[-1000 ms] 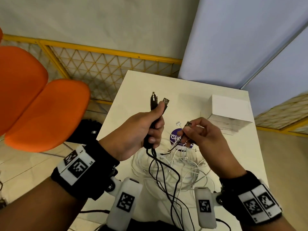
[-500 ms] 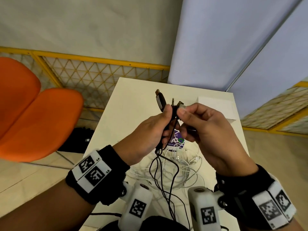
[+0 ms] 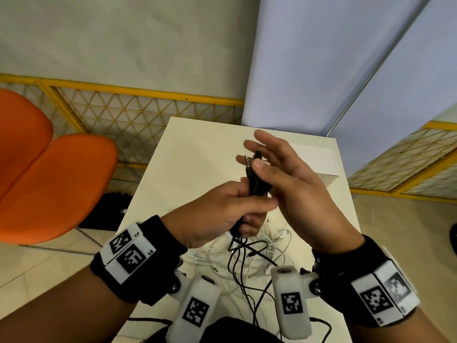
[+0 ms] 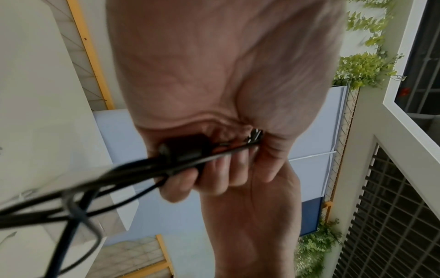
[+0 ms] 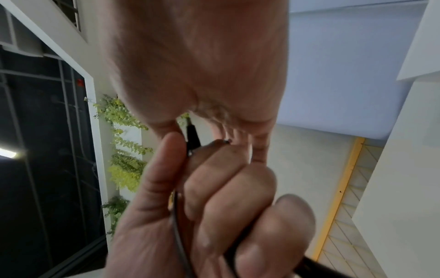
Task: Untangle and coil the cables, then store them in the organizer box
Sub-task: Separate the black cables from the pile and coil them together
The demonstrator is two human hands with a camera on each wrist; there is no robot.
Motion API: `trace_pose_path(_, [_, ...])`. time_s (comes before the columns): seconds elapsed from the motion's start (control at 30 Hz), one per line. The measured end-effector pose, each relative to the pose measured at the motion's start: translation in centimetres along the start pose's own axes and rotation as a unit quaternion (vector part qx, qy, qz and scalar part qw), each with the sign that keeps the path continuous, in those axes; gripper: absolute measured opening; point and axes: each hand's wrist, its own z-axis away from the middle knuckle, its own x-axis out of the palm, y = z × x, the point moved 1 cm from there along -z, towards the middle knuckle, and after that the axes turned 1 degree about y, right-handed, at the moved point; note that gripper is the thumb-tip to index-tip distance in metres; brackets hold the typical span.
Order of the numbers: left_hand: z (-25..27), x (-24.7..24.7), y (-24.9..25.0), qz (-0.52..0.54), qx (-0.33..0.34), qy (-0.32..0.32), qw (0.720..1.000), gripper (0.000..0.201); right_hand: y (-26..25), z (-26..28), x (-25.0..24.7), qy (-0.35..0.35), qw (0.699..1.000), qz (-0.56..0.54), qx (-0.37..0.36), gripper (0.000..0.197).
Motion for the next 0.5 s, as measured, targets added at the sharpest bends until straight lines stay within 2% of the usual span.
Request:
trace_pose_path(0.1, [-0.1,0.7,0.2,-0.056,-0.002,0.009,0.998,0.032,-0.6,0.2,0.6,-0.023,0.997,0.047,-0.053,0.038])
trace_pose_path(0.27, [-0.1,1.2,-0.2,-0.063,-0.042,0.037,0.996,0.03,-0.6,0.4,1.3,0.009,0.988,0.091,-0.128,0.018])
trace_pose_path(0.33, [-0.1,1.1,-0.5,-0.057,-0.051,0.055,0.996,0.036,-0.5,0.6,1.2,0.024,0.986,0.091,-0.139,0.009])
trace_pose_path(0.43, [-0.1,1.0,-0.5,-0.037,-0.051,0.096,0.993,0.047,-0.4,0.6,1.0,0.013,0.985,0.111,-0.129,0.015])
trace_pose_path(0.5, [0.0,0.9,-0.4,-0.036,-0.054,0.132,0.989,0.043,-0.3,0.5,0.8,0.003,0.983,0.139,-0.121,0.02])
